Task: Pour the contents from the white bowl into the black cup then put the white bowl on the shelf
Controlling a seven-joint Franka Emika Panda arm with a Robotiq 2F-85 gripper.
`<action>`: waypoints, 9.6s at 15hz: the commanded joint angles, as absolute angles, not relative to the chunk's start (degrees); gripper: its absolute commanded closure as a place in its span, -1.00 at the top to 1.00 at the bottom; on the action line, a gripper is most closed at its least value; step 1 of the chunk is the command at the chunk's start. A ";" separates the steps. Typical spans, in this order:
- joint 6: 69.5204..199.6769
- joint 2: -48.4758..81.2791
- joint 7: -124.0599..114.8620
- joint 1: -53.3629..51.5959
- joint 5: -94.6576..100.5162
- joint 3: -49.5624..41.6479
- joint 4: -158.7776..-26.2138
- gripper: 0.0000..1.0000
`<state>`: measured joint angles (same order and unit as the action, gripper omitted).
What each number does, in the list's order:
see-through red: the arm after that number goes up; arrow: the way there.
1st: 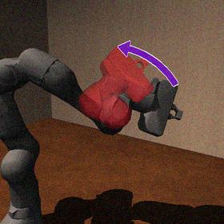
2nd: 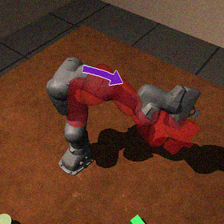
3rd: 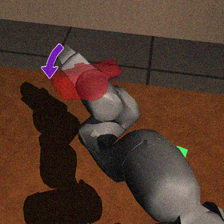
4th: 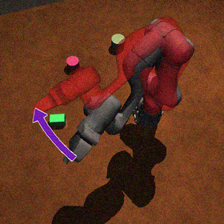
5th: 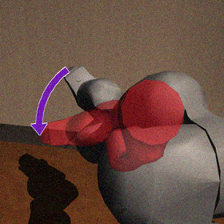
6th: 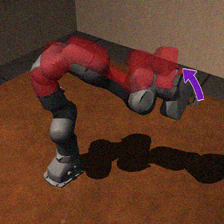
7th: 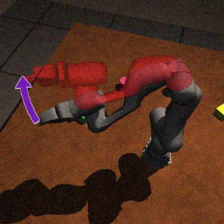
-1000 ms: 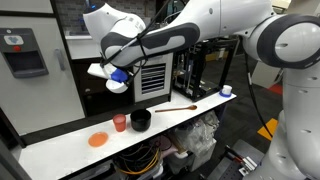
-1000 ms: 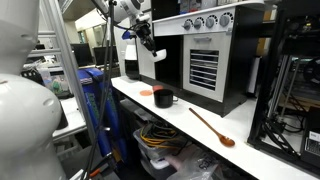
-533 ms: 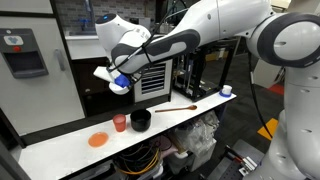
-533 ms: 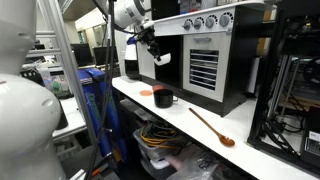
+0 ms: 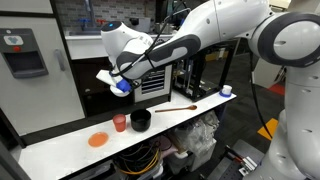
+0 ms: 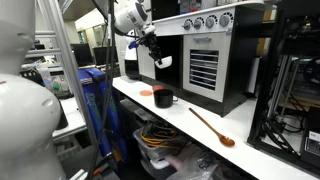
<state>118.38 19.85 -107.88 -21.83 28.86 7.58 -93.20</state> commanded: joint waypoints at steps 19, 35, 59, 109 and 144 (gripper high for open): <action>135.37 21.16 -105.10 -18.81 23.68 5.34 -100.58 -0.98; 140.46 29.39 -98.01 -19.37 18.56 3.14 -94.81 -0.98; 139.44 37.07 -96.72 -21.41 16.84 0.63 -87.28 -0.98; 132.90 33.77 -91.42 -23.83 16.91 -0.28 -82.91 1.00; 116.72 -1.64 -11.76 -10.62 2.84 9.94 -118.48 1.00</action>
